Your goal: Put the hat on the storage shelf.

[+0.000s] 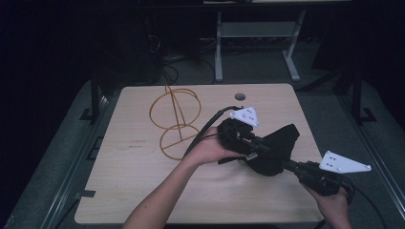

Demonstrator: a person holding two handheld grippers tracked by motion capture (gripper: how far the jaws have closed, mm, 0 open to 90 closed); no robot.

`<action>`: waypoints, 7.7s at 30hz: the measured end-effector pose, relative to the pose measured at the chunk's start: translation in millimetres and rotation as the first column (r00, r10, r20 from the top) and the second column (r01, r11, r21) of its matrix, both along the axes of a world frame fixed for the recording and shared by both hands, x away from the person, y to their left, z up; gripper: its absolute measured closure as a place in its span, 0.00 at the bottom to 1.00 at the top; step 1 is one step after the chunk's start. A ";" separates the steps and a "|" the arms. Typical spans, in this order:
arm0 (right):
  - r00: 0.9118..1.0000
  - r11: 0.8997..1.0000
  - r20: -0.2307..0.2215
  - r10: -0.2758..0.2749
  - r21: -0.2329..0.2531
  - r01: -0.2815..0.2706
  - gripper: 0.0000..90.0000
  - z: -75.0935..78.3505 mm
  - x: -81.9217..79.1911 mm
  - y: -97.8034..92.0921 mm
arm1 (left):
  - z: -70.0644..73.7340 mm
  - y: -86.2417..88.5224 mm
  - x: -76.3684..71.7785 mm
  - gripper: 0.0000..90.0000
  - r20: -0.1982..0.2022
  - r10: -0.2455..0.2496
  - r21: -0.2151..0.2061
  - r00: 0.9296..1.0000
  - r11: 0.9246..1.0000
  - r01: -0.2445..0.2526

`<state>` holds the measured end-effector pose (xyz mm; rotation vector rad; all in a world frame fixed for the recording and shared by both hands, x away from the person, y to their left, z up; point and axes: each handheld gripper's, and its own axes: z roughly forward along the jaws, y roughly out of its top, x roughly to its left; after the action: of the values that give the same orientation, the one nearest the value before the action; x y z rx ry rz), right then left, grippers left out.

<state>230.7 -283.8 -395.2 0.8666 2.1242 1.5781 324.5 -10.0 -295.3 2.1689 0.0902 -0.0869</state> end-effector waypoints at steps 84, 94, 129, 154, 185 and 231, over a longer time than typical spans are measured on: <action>0.996 0.989 0.068 0.052 -0.144 -0.041 0.98 130.5 59.5 11.6 | -98.2 127.1 -41.3 0.42 0.039 0.221 0.123 0.974 0.967 -0.224; 0.993 0.987 0.078 0.088 -0.144 -0.076 0.98 145.0 70.4 28.7 | -102.0 131.6 -44.5 0.41 0.047 0.231 0.129 0.972 0.963 -0.235; 0.961 0.945 0.078 0.264 -0.218 -0.242 0.98 199.1 119.1 131.9 | -108.1 124.4 -49.4 0.39 0.029 0.194 0.127 0.981 0.972 -0.196; 0.961 0.925 0.003 0.278 -0.271 -0.267 0.97 210.3 162.6 205.9 | -112.9 118.0 -50.8 0.38 0.028 0.161 0.148 0.987 0.975 -0.164; 0.975 0.952 -0.009 0.222 -0.214 -0.219 0.66 198.3 197.4 278.7 | -117.4 118.9 -48.9 0.38 0.027 0.152 0.152 0.988 0.976 -0.155; 0.967 0.961 -0.142 0.211 -0.151 -0.231 0.57 134.0 174.1 188.5 | -126.2 118.5 -49.5 0.38 0.021 0.182 0.162 0.983 0.970 -0.183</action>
<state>404.8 -95.4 -261.1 0.7089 2.4762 1.4535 274.9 108.5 -421.5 2.3135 0.3021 0.0343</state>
